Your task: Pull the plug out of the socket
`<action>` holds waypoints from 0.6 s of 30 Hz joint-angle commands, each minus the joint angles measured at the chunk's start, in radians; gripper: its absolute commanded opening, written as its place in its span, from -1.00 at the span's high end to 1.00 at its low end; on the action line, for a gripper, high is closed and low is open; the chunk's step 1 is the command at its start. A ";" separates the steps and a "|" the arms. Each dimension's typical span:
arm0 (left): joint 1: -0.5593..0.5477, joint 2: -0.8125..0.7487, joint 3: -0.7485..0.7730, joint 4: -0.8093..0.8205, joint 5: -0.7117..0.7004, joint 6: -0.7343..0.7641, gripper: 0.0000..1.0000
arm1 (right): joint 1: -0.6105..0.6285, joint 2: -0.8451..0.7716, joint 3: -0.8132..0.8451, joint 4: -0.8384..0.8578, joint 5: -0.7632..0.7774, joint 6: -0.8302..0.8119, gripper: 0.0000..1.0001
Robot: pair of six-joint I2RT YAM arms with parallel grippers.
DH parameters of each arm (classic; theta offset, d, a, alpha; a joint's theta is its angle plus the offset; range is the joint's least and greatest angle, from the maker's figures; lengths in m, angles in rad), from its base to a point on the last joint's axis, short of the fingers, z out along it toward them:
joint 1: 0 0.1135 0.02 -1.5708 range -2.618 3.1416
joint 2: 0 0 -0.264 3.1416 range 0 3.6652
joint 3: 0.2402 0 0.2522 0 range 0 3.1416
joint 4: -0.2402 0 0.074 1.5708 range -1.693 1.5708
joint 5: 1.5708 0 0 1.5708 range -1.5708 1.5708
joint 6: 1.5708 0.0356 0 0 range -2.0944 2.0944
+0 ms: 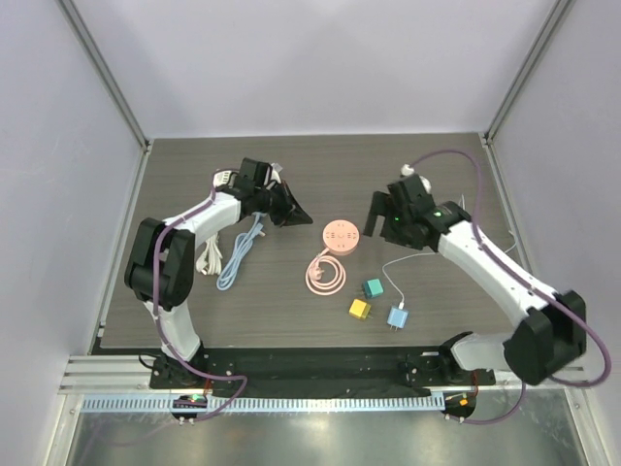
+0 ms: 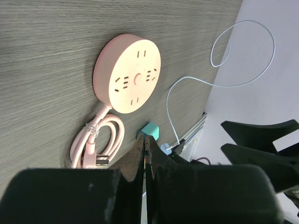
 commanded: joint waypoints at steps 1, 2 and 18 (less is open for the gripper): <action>-0.002 -0.048 -0.006 0.036 0.016 -0.009 1.00 | 0.094 0.123 0.076 0.090 0.048 -0.014 -0.99; -0.002 -0.050 -0.006 0.036 0.015 -0.007 1.00 | 0.107 0.162 0.087 0.141 0.043 -0.009 -0.97; 0.001 -0.091 -0.023 0.073 0.044 -0.045 1.00 | 0.189 0.450 -0.134 0.715 -0.006 0.109 -0.30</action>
